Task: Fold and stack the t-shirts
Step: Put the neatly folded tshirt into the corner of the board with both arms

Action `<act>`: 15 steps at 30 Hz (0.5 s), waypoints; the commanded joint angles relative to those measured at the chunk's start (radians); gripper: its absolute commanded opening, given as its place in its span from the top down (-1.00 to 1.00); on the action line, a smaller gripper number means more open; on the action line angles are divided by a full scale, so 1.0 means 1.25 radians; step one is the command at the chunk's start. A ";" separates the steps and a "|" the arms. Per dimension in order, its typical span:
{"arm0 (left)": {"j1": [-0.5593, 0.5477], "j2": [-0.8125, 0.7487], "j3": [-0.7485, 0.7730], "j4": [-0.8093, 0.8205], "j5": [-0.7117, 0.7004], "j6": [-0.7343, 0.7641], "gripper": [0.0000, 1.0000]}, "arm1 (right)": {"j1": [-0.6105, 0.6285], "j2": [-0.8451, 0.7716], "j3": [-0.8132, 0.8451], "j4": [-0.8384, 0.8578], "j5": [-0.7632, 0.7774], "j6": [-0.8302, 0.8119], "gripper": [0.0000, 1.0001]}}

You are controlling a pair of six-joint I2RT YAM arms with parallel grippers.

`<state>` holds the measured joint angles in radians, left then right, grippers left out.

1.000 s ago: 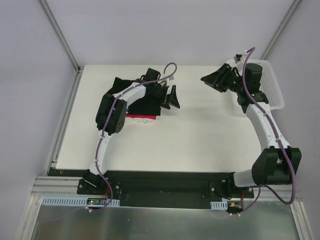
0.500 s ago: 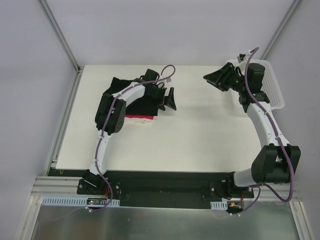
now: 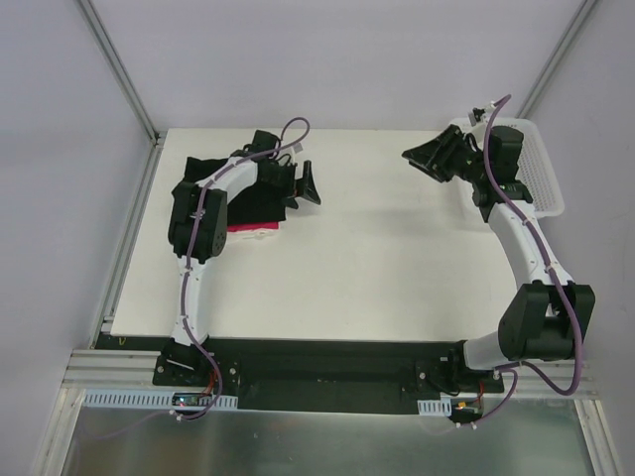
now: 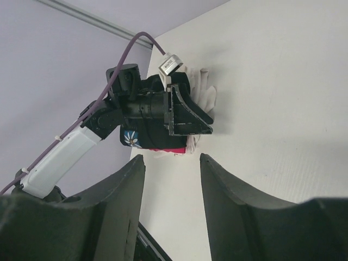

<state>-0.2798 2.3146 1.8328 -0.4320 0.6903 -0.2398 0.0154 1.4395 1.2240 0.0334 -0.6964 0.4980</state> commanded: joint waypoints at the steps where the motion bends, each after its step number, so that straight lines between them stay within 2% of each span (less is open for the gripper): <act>1: 0.074 -0.038 -0.045 -0.059 -0.126 0.035 -0.98 | -0.007 -0.004 -0.001 0.038 -0.018 0.008 0.05; 7: 0.139 -0.049 -0.087 -0.058 -0.130 0.027 -0.98 | -0.010 -0.004 -0.004 0.040 -0.022 0.010 0.05; 15: 0.150 -0.062 -0.102 -0.052 -0.150 0.022 -0.98 | -0.009 -0.005 -0.010 0.054 -0.028 0.021 0.05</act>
<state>-0.1009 2.2436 1.7378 -0.4294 0.6018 -0.2344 0.0101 1.4395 1.2144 0.0406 -0.7021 0.5137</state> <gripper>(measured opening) 0.990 0.478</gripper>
